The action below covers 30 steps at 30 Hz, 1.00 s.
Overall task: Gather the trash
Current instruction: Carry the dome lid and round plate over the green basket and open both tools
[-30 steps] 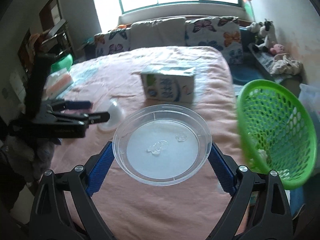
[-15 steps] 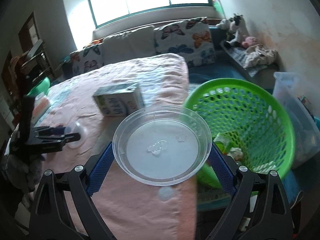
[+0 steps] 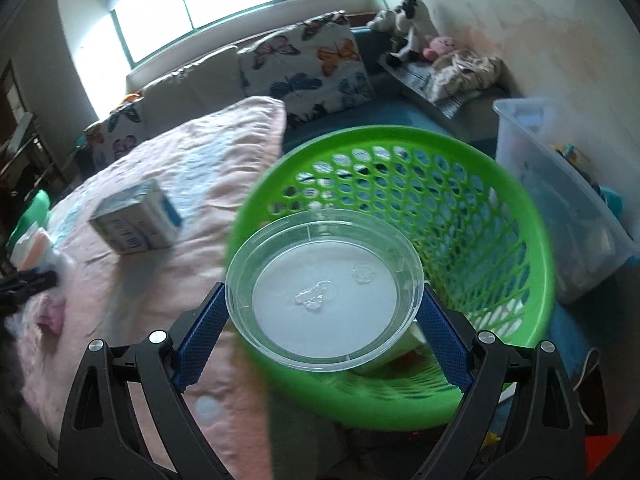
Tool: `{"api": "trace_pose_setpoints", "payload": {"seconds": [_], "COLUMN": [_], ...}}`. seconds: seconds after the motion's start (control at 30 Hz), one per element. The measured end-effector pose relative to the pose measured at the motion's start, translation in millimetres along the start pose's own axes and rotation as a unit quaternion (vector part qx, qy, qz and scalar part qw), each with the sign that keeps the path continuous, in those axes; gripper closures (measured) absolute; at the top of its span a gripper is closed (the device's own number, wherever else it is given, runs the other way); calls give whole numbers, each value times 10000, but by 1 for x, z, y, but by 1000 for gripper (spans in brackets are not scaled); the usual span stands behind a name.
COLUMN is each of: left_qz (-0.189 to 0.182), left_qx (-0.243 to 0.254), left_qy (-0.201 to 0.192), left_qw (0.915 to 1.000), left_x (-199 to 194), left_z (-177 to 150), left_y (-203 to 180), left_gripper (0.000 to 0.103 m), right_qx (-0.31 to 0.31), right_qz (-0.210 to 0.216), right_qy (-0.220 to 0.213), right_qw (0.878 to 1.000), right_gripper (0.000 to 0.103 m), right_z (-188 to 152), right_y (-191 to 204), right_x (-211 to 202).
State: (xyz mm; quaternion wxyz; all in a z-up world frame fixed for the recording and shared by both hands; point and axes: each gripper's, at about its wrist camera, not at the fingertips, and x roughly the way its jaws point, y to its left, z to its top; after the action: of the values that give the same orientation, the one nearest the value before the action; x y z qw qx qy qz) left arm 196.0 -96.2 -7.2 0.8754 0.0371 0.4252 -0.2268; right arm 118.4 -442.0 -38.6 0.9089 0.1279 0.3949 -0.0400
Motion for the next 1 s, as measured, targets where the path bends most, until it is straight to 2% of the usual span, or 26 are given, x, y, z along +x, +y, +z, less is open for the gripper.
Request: {"api": "trace_pose_setpoints", "payload": {"seconds": [0.37,0.67,1.0], "left_qz": [-323,-696,-1102], "left_qx": [241,609,1061], "left_qy": [-72,24,321], "left_qw": [9992,9957,9877], "left_x": [6,33,76], "left_z": [43,74,81], "left_y": [-48,-116,-199], "left_gripper": [48,48,48], "right_qx": [265,245,352], "right_qz": [51,62,99], "right_qy": [134,-208,-506], "right_qw": [9995,9995,9980], "right_gripper": [11,11,11], "right_z": [-2,-8,-26], "right_y": [-26,-36,-54], "right_x": [15,-16,-53]}}
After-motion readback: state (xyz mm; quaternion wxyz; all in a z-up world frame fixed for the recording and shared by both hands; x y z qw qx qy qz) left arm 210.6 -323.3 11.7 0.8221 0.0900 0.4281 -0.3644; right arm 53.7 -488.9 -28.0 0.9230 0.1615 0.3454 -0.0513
